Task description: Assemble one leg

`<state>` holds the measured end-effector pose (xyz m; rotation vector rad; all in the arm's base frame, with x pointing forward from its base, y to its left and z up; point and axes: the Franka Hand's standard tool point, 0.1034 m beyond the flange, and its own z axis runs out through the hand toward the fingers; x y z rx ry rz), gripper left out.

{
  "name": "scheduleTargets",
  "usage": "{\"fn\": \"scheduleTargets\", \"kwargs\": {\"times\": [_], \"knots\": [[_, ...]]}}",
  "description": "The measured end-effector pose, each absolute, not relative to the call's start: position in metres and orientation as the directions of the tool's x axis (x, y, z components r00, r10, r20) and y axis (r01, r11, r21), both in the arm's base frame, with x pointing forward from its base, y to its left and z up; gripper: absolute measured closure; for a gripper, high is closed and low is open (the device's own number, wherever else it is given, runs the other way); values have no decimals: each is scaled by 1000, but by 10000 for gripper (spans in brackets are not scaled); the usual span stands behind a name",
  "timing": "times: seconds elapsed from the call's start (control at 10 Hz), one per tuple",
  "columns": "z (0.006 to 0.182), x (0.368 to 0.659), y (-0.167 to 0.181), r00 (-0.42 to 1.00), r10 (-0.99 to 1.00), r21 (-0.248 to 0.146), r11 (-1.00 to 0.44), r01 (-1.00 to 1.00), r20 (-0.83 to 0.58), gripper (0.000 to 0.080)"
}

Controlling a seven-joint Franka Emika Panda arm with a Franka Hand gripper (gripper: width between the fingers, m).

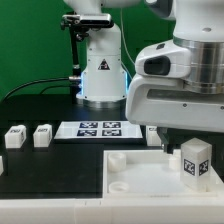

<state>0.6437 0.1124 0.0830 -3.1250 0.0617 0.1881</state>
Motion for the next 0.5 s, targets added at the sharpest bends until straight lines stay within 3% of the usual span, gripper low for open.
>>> {"fn": "scheduleTargets", "kwargs": {"times": [0.4, 0.5], "knots": [[83, 645, 112, 934, 339, -52, -941, 335, -112, 151], [83, 645, 111, 935, 338, -52, -941, 334, -111, 151]]}}
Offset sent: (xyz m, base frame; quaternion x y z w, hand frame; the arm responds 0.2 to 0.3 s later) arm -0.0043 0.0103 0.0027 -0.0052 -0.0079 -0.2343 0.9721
